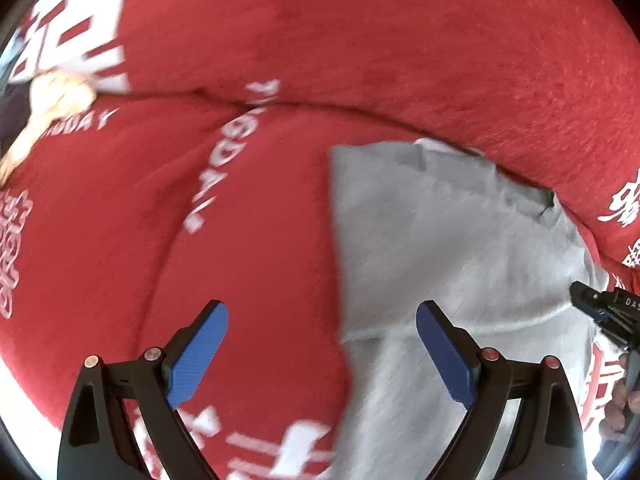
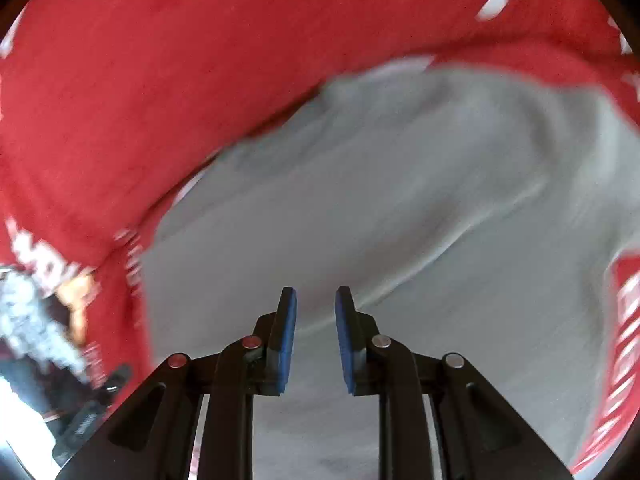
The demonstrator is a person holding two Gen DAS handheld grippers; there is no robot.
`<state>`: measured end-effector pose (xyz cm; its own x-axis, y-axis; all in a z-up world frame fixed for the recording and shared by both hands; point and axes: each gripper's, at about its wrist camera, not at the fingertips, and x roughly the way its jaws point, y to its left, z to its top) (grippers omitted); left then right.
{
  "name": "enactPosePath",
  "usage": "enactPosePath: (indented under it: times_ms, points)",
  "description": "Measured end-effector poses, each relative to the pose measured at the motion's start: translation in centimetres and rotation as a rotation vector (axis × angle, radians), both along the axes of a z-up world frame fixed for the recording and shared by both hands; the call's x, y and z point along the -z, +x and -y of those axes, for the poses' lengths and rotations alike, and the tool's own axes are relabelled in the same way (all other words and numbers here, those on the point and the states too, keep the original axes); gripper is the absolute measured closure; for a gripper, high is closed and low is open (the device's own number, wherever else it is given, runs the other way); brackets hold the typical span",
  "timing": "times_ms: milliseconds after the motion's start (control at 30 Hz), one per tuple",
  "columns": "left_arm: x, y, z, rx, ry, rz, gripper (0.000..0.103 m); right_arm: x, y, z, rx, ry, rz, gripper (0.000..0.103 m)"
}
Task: Fold small clothes
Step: 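Open the right tool and withdraw it from the folded side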
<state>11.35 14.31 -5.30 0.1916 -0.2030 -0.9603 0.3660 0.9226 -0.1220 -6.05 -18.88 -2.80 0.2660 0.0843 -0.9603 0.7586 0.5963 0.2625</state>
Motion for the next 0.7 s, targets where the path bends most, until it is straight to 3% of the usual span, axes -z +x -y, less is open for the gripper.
enactPosePath:
  times_ms: [67,167,233,367,433,500,700]
  points:
    - [1.7,0.0,2.7,0.050,0.063,0.026,0.008,0.3,-0.3,2.3,-0.003,-0.070,-0.036,0.081]
    - [4.4,-1.4,4.7,0.135,0.172,0.023,0.008,2.0,-1.6,4.0,0.012,-0.094,-0.129,0.084]
    - [4.0,-2.1,4.4,0.146,0.160,0.067,0.008,2.4,-3.6,4.5,0.033,-0.069,-0.125,0.084]
    - [3.1,-2.4,3.7,0.157,0.169,0.030,0.008,1.5,-7.6,4.6,0.035,-0.003,-0.074,0.080]
    - [2.0,-3.2,3.4,0.169,0.164,0.022,0.008,1.0,-9.5,4.6,0.071,0.063,-0.033,0.075]
    - [1.0,-4.0,3.2,0.178,0.154,0.012,0.008,0.5,-11.6,4.6,0.130,0.134,0.013,0.058]
    - [-0.8,-7.4,4.1,0.230,0.162,-0.035,0.008,-1.4,-15.8,2.0,0.186,0.199,0.031,0.052]
